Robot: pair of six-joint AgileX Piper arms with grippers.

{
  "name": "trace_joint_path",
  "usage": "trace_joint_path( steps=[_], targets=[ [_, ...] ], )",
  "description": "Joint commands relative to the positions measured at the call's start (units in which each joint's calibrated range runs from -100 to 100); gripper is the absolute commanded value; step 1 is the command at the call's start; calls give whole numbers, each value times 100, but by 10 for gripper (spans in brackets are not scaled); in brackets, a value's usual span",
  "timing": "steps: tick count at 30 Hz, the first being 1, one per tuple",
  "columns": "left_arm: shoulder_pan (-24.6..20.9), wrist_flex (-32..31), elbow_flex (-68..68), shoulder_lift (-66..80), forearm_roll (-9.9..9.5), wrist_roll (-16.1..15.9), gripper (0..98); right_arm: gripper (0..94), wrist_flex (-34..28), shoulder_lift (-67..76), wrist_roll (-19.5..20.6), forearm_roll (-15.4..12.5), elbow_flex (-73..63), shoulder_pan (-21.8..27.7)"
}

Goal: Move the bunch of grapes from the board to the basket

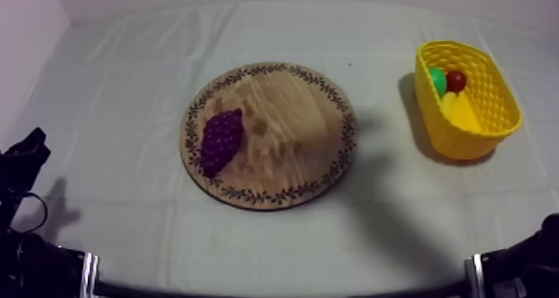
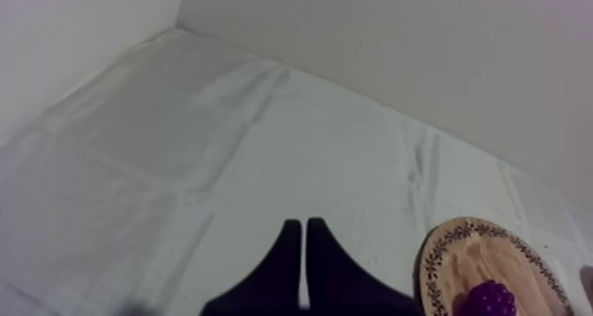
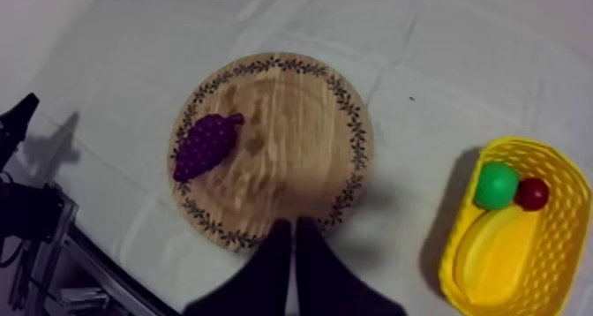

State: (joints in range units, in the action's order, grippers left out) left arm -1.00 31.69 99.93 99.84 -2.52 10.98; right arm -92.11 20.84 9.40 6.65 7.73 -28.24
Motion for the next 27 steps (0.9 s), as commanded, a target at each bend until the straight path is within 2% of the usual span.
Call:
trace_joint_path(
  steps=[1, 10, 27],
  targets=[
    [2, 0, -4, -2, 1, -1, 0, 4, -4, -826, 160, 6, -285, -3],
    [2, 0, -4, -2, 1, 3, 0, 4, -475, -2343, 824, -106, -1524, -115],
    [2, 0, -4, -2, 1, 4, 0, 4, -531, -3994, 1709, -305, -2453, -798]
  ],
)
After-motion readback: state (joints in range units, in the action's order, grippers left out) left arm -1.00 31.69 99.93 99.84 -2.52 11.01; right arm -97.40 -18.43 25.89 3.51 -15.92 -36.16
